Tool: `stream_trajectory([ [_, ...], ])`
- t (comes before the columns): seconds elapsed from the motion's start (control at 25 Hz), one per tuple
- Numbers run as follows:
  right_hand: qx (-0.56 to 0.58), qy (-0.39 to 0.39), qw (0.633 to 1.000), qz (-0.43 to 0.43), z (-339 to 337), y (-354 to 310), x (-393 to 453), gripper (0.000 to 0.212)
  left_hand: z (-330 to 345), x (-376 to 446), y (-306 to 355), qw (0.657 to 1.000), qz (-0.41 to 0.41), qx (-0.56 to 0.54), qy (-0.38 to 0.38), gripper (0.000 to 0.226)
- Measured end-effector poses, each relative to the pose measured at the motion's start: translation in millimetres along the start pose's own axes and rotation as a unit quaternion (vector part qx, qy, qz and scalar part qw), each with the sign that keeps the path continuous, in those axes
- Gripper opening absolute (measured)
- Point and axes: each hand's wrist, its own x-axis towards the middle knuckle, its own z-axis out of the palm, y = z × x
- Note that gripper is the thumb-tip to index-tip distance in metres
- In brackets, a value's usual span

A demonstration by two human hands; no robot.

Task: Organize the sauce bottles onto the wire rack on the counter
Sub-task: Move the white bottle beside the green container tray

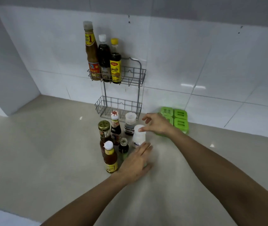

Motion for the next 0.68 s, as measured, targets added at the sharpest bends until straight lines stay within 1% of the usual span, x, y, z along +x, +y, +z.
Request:
stream_trajectory([
  [0.08, -0.083, -0.026, 0.996, -0.024, 16, 5, 0, 0.068, 33, -9, -2, 0.996, -0.033, 0.064, -0.051, 0.071],
  [0.12, -0.112, -0.025, 0.993, -0.034, 22, 6, 1, 0.069, 43, -10, -2, 0.993, -0.05, 0.085, -0.06, 0.071],
  [0.24, -0.169, -0.004, 0.984, -0.058, 24, 4, 8, 0.062, 64, -3, -4, 0.987, -0.091, 0.114, -0.068, 0.073],
  [0.32, -0.195, -0.008, 0.977, -0.079, 23, 3, 14, 0.061, 74, 3, -7, 0.982, -0.114, 0.132, -0.07, 0.074],
  [0.44, -0.204, -0.025, 0.973, -0.101, 25, 6, 21, 0.06, 83, 9, -9, 0.981, -0.139, 0.118, -0.066, 0.075],
  [0.52, -0.196, -0.024, 0.975, -0.106, 22, 11, 26, 0.054, 88, 10, -9, 0.986, -0.107, 0.131, 0.004, 0.076],
  [0.56, -0.184, -0.022, 0.977, -0.104, 19, 14, 28, 0.051, 93, 9, -7, 0.988, -0.079, 0.128, 0.023, 0.076],
  [0.68, -0.138, -0.008, 0.987, -0.08, 5, 17, 34, 0.047, 116, 12, 10, 0.995, 0.024, 0.095, 0.005, 0.074],
])
